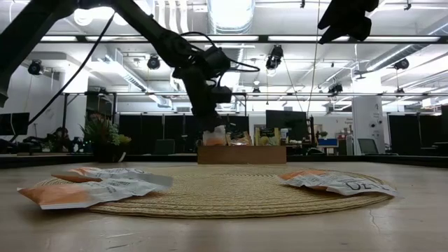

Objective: Pick & Place Tea
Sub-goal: Put the orange tea bag into the left section of the wooden organizer

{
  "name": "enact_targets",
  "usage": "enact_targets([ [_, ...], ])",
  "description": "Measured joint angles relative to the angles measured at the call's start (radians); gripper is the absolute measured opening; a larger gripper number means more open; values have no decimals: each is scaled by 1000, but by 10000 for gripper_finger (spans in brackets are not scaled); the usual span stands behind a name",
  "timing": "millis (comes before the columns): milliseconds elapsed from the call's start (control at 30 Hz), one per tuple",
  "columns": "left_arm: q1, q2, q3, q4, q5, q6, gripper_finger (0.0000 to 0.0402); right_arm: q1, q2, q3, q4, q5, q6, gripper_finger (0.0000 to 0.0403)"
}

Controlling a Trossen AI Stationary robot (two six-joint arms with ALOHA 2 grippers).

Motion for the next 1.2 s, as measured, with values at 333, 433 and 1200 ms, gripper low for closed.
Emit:
enact_targets([
  [333,1,0,-2,3,-2,44,0,0,0,0,0,0,1,182],
  [433,1,0,-2,2,-2,45,0,0,0,0,0,0,1,182],
  [1200,2,0,-31,33,-3,69,0,0,0,0,0,0,0,182],
])
